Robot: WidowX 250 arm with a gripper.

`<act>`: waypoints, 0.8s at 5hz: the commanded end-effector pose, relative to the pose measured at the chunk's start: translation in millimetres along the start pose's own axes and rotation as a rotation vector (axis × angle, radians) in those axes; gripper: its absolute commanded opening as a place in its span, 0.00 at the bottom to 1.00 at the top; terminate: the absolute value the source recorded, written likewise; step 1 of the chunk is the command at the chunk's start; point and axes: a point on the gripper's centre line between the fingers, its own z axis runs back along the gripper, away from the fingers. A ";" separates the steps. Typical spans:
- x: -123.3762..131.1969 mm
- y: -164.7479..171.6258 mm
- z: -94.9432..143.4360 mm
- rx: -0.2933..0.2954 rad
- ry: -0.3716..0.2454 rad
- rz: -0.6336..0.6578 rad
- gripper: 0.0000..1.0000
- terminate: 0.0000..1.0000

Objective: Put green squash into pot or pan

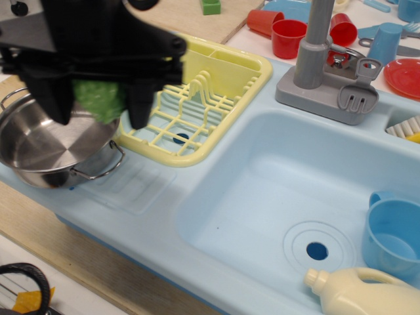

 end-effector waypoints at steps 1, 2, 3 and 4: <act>4.8 24.7 -10.7 -0.011 0.022 0.031 0.00 0.00; 1.0 30.9 -18.3 -0.025 0.030 0.029 0.00 0.00; 2.8 32.6 -25.8 -0.091 0.086 -0.025 1.00 0.00; 2.8 32.6 -25.8 -0.091 0.086 -0.025 1.00 0.00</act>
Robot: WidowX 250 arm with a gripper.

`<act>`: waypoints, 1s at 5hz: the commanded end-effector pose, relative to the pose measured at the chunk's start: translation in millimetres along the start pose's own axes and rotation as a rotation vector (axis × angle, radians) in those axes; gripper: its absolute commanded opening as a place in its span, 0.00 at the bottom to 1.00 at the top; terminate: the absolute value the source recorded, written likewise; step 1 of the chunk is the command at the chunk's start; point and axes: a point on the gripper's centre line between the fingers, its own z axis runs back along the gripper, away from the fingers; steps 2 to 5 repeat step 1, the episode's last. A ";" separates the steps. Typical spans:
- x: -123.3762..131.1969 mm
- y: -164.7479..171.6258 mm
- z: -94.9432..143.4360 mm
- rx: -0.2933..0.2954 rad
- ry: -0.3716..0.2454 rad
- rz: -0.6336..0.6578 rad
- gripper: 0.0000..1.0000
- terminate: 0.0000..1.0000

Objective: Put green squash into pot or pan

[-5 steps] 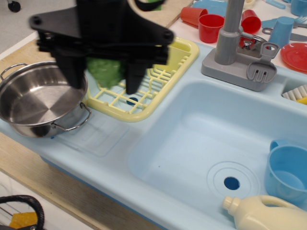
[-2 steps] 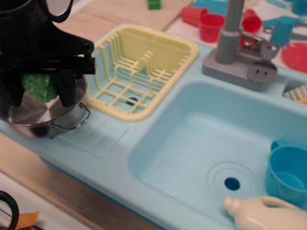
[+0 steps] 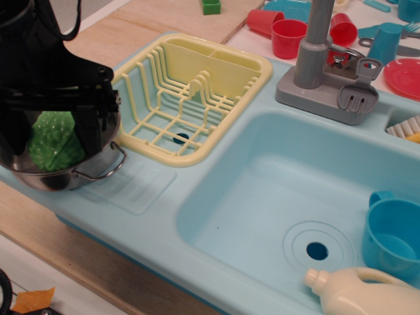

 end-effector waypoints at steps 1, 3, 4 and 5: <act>4.8 1.1 2.5 0.001 -0.013 0.006 1.00 1.00; 4.8 1.1 2.5 0.001 -0.013 0.006 1.00 1.00; 4.8 1.1 2.5 0.001 -0.013 0.006 1.00 1.00; 4.8 1.1 2.5 0.001 -0.013 0.006 1.00 1.00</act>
